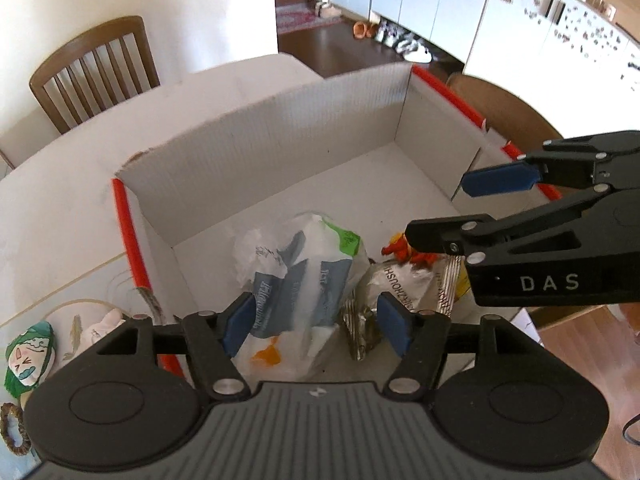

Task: Organize objects
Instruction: 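Open left tool to drop the bag while right tool releases the orange toy, then withdraw both tools from the red box back over the table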

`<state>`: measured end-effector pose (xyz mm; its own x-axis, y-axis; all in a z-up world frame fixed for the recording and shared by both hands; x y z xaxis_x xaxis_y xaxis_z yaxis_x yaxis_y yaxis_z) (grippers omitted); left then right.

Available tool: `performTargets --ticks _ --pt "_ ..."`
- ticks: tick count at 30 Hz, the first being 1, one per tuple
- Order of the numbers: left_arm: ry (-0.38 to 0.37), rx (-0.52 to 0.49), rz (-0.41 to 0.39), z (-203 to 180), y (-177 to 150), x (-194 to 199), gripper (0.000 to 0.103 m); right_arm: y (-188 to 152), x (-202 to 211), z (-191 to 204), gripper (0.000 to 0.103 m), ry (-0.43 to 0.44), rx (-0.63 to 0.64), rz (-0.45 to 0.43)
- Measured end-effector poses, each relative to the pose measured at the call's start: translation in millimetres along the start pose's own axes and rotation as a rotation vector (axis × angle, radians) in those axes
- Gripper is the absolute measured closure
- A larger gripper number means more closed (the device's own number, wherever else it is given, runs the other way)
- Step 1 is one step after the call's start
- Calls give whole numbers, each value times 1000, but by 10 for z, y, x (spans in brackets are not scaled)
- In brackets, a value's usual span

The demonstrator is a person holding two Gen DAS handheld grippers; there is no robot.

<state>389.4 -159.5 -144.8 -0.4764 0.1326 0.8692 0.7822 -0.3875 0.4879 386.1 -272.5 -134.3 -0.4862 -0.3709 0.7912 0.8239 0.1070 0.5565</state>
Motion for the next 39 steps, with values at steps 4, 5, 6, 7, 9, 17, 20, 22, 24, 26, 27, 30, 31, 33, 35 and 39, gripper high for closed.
performTargets --ticks 4,5,6,7,9,17,20,22,24,26,27,30,31,33,35,39 --pt "2 13 -44 53 -8 171 37 22 141 65 41 22 -8 -28" --pt "3 16 -56 68 -19 229 37 26 179 84 41 27 -7 -37" --pt "3 18 -67 55 -32 292 37 24 218 107 41 30 -5 -47" --pt "1 20 -78 62 -33 336 37 30 261 128 41 35 -5 -56" --pt "0 28 -104 92 -26 438 37 47 343 184 41 43 -2 -72" --pt "-9 41 -191 224 -75 843 37 34 625 432 41 53 -11 -149" --pt "-6 41 -218 308 -143 975 36 26 696 549 36 56 -16 -168" --pt "-4 44 -234 384 -199 1067 32 20 738 632 34 59 -25 -179" --pt "-5 55 -248 476 -257 1143 31 1 761 712 34 61 -33 -187" --pt "2 60 -256 581 -329 1204 31 -33 793 796 33 62 -41 -195" --pt "5 61 -262 631 -359 1240 31 -47 794 841 32 61 -43 -199" --pt "10 69 -279 776 -470 1345 31 -95 812 984 28 59 -48 -210" --pt "12 70 -285 820 -502 1374 29 -111 818 1035 27 60 -50 -215" --pt "20 72 -296 917 -576 1431 27 -143 824 1146 25 62 -50 -222" --pt "26 73 -301 1003 -649 1470 26 -171 825 1252 21 63 -51 -230" --pt "35 82 -307 1182 -804 1534 26 -240 812 1466 16 69 -41 -237"
Point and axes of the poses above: each gripper's, at about its wrist camera, not at the fingertips, and x roughly against the way its jaws point, z to its left, y to its top, the point moved 7 cm from there along -x, roughly the way its jaws point, and after that the axes turned 13 degrees about -x, right-handed, at the moved point
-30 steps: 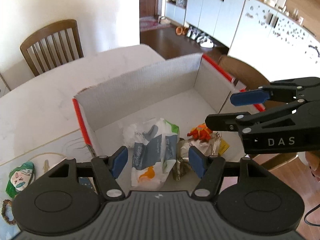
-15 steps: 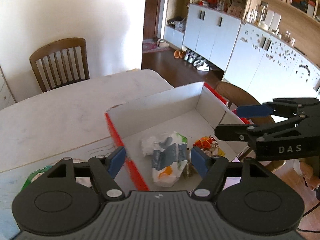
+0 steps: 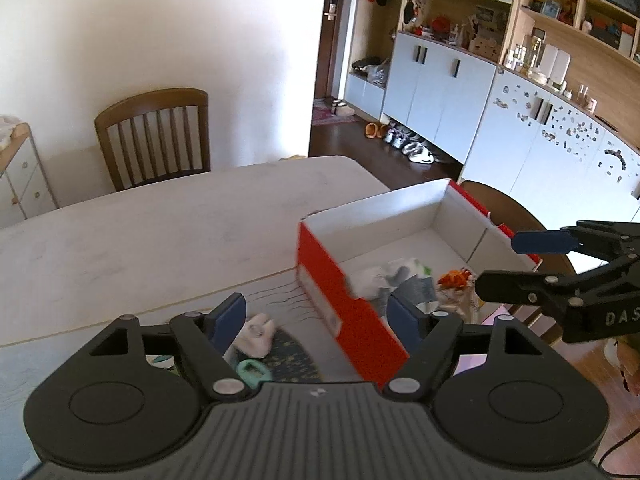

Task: Organize objects
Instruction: 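Withdraw both tools from the red box back over the table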

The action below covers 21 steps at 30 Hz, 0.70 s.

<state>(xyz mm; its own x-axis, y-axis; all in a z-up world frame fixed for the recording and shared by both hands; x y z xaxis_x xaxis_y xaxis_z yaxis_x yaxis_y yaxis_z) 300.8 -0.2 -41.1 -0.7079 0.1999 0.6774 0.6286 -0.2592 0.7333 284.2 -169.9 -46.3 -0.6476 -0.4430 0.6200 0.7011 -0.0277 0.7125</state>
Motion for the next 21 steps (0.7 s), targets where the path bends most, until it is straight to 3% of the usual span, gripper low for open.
performTargets --ticks 3,8,12,20,21 --pt "10 1 -7 123 -81 75 19 -62 -18 144 10 10 -1 -4" --pt "29 4 -12 317 -225 180 19 -163 -56 379 3 30 -2 -15" --pt "42 27 8 496 -355 231 13 -227 -106 529 3 39 -2 -6" --pt "48 111 5 907 -576 341 12 -388 -242 757 3 27 14 25" --pt "54 119 9 971 -614 344 7 -416 -248 777 3 24 19 28"
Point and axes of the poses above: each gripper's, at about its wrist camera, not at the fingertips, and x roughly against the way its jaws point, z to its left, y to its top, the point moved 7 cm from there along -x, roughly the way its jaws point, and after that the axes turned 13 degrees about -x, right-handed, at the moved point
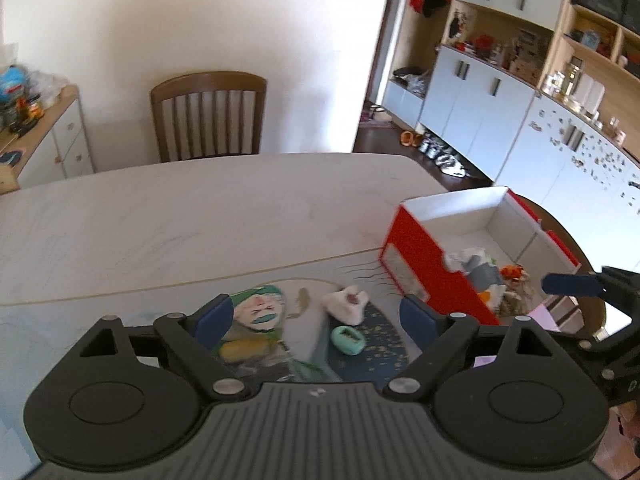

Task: Organize objects
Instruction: 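Withdraw both tools from the red box back over the table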

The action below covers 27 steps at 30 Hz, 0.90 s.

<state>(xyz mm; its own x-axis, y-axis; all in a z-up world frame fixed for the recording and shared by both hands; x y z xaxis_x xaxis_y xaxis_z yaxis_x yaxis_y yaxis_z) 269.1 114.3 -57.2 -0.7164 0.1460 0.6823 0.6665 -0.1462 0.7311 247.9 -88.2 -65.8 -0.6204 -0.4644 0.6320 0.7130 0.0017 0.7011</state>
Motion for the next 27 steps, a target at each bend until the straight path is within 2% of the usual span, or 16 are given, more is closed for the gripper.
performTargets --ticks 1,4,14,19,27 --pt "2 8 3 59 -27 0 3 -13 -23 22 3 -3 5 4" --pt "10 31 -2 237 -113 4 2 -32 -108 84 3 -16 14 15" --pt "138 63 -31 793 -498 -80 0 -132 -484 255 3 -37 33 65" --pt "114 69 29 942 -753 -268 0 -204 -714 319 3 -40 59 87" --pt "116 46 48 1068 -1052 -501 0 -304 -990 348 4 -48 71 128"
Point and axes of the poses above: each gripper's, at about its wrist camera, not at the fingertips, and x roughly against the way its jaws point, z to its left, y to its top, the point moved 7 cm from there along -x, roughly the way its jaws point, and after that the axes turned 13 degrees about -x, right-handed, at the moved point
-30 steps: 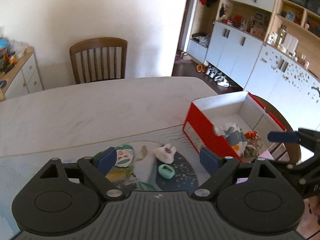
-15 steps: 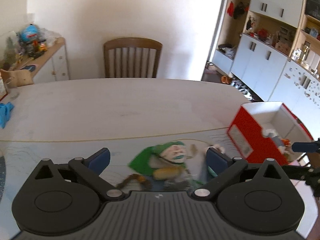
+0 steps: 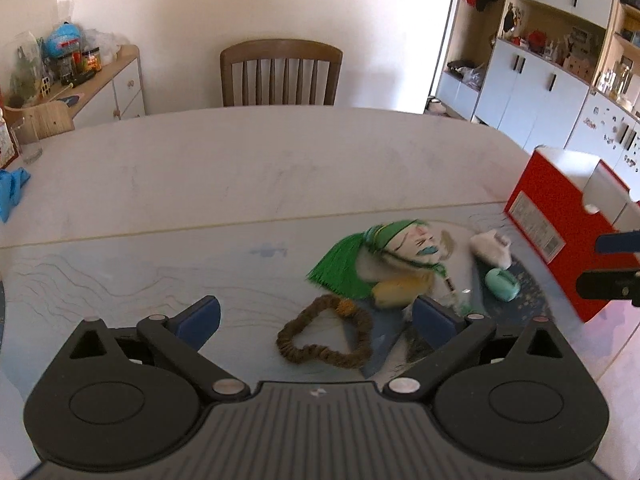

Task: Organize objects
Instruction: 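Withdraw both tools from the red box back over the table, then move left tool to the brown bead bracelet while right tool moves to the teal sharpener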

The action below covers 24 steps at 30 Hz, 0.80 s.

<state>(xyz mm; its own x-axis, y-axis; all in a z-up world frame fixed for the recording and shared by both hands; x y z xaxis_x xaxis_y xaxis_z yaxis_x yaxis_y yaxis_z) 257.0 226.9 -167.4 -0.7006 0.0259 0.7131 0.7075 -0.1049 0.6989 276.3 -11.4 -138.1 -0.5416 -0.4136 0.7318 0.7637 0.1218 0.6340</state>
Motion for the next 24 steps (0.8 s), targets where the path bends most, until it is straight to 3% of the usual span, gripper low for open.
performTargets --ticks 11,20,24 --pt "45 2 81 210 -225 -428 0 -77 -396 -105 10 -71 -19 54" --pt "-10 16 100 186 -284 -594 1 -105 -654 -182 22 -86 -31 100" --pt "-9 25 92 206 -280 -594 11 -117 -718 -194 29 -73 -39 112"
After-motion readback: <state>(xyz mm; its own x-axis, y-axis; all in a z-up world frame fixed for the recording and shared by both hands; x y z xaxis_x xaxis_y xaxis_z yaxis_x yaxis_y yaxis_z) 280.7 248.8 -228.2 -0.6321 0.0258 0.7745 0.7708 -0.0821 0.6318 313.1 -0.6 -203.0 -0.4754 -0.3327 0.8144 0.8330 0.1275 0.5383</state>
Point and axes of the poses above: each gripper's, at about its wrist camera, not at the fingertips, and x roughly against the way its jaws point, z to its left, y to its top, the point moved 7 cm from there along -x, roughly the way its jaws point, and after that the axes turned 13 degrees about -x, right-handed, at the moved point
